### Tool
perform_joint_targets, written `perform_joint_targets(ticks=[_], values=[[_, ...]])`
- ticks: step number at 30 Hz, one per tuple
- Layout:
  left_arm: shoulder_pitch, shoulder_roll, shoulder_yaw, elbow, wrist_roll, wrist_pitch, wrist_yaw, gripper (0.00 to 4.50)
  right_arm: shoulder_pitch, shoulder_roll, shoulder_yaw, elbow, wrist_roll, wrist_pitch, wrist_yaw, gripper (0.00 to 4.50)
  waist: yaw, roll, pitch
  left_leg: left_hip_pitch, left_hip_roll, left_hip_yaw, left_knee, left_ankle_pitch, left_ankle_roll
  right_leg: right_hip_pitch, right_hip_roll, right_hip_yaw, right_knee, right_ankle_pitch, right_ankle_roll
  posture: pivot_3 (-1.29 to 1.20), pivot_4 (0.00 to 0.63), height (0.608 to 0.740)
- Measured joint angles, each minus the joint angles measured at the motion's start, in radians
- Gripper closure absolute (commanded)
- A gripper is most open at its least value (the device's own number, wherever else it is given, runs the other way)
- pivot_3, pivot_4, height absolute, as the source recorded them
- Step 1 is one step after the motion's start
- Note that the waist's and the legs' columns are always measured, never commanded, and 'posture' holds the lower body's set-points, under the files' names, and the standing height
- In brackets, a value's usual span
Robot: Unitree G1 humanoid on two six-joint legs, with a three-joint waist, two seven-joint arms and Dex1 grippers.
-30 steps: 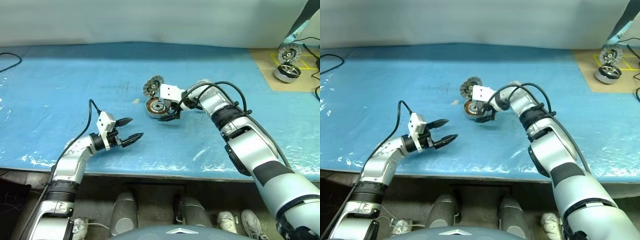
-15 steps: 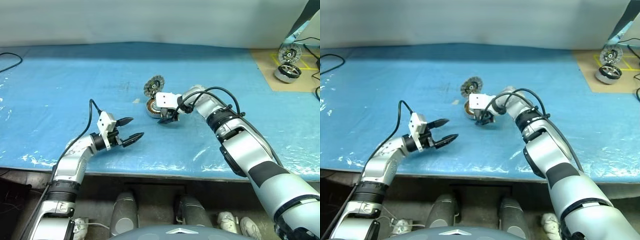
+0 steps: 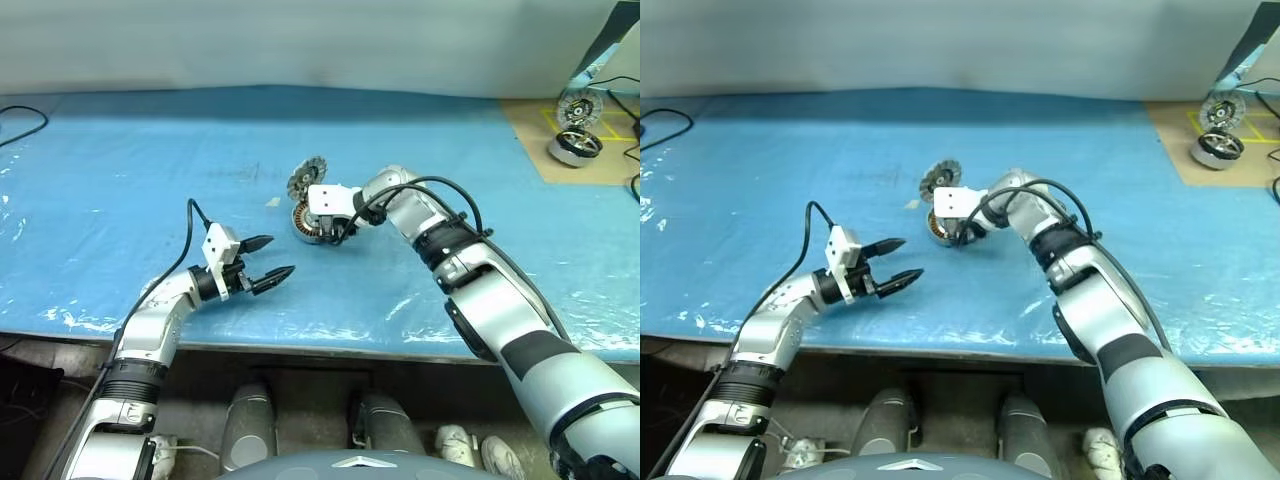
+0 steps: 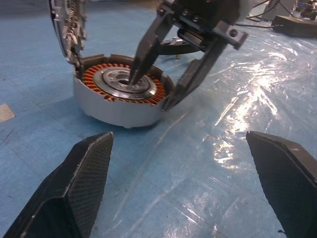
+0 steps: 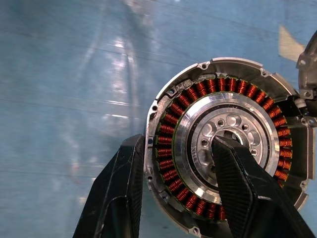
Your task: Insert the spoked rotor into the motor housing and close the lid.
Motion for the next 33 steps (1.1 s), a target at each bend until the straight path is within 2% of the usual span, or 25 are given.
perform_joint_targets(ticks=[3, 8, 12, 20, 27, 33], values=[[0.001, 0.000, -0.006, 0.001, 0.000, 0.001, -0.003, 0.00, 0.069, -0.032, 0.019, -0.197, 0.000, 0.168, 0.047, 2.62, 0.000, 0.000, 0.000, 0.000, 0.000, 0.000, -0.001, 0.000, 0.000, -0.001, 0.000, -0.001, 0.000, 0.000, 0.000, 0.00, 0.150, 0.740], [0.002, -0.002, -0.012, 0.001, 0.000, 0.003, -0.010, 0.00, 0.091, -0.029, 0.047, -0.318, 0.003, 0.381, 0.055, 2.62, -0.002, 0.000, 0.000, 0.003, 0.000, 0.000, -0.001, -0.002, -0.004, 0.000, 0.000, 0.001, 0.001, 0.000, 0.000, 0.00, 0.150, 0.740], [0.002, -0.002, -0.015, 0.001, -0.001, 0.007, -0.012, 0.00, 0.066, 0.049, 0.056, -0.314, -0.001, 0.555, -0.017, 2.62, -0.007, 0.000, 0.000, 0.008, 0.001, 0.000, -0.003, -0.002, -0.004, 0.001, 0.000, 0.005, 0.003, 0.000, 0.000, 0.00, 0.150, 0.740], [0.001, 0.003, -0.019, 0.000, -0.001, 0.015, -0.019, 0.00, -0.012, 0.144, 0.060, -0.205, 0.029, 0.701, -0.140, 2.62, -0.006, 0.000, 0.000, 0.019, -0.001, 0.002, -0.008, 0.000, -0.008, 0.004, 0.000, 0.014, 0.002, -0.001, 0.001, 0.00, 0.150, 0.740], [0.001, 0.003, -0.019, -0.002, -0.001, 0.017, -0.018, 0.00, -0.035, 0.145, 0.058, -0.172, 0.106, 0.732, -0.161, 0.47, -0.003, 0.000, 0.000, 0.019, -0.001, 0.003, -0.011, 0.001, -0.009, 0.003, 0.000, 0.014, 0.001, -0.001, 0.002, 0.00, 0.150, 0.740], [0.000, 0.006, -0.019, -0.002, -0.001, 0.017, -0.018, 0.00, -0.045, 0.075, 0.057, -0.232, 0.191, 0.783, -0.128, 0.47, 0.000, -0.001, 0.000, 0.013, -0.002, 0.003, -0.011, 0.001, -0.010, 0.000, 0.000, 0.014, -0.002, -0.001, 0.002, 0.00, 0.150, 0.740]])
